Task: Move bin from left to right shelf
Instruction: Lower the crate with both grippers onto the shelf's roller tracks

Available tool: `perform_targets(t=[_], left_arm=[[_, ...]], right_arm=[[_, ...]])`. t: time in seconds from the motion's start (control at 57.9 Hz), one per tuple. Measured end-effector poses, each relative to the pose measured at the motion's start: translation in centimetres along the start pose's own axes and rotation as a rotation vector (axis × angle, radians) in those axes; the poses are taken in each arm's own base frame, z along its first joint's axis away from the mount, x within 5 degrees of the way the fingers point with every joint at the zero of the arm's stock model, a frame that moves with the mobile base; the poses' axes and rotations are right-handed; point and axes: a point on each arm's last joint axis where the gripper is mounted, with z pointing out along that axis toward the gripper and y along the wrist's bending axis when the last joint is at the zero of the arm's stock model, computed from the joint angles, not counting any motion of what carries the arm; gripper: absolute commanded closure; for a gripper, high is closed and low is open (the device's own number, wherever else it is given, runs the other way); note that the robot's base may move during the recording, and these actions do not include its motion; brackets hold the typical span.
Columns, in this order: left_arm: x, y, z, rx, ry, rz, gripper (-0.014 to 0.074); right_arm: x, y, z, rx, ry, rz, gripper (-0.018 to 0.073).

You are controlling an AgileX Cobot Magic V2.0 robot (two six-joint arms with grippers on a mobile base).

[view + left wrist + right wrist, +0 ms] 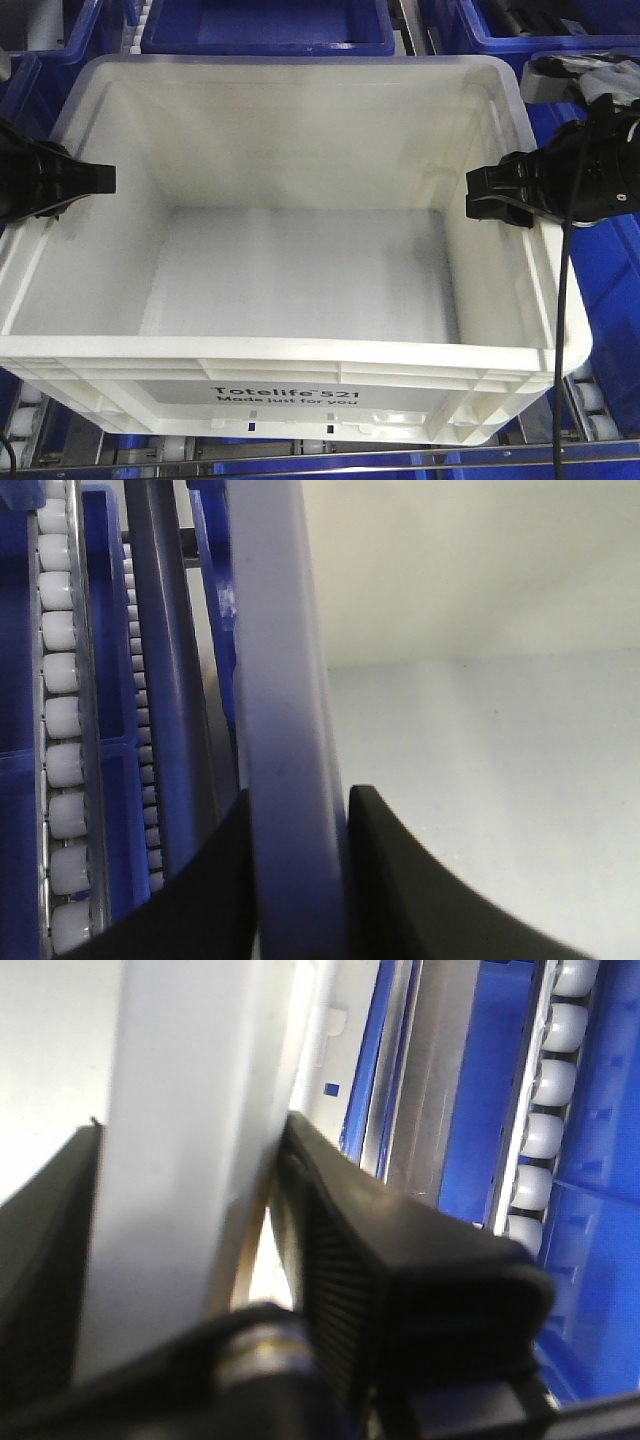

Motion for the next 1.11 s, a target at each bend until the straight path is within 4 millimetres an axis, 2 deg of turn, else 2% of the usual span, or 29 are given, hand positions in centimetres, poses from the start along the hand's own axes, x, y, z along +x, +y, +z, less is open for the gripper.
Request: perform_targets(t=[0.691,0.812,1.106], left_arm=[[-0.3,-0.1,0.0,0.007,-0.03,-0.003,0.0603],[-0.2,0.0,0.2,0.008,-0.028,-0.007,0.0603],[0.4,0.1,2.5,-0.005,0.065,-0.02,0.0603]], right_arm=[[-0.5,-0.1,0.0,0.016,-0.053,-0.019,0.0564],[-0.6,-0.3,0.6,0.023,-0.048,-0.029,0.0564],[-0.9,-1.1,2.9,0.047,-0.017,-0.06,0.0564]])
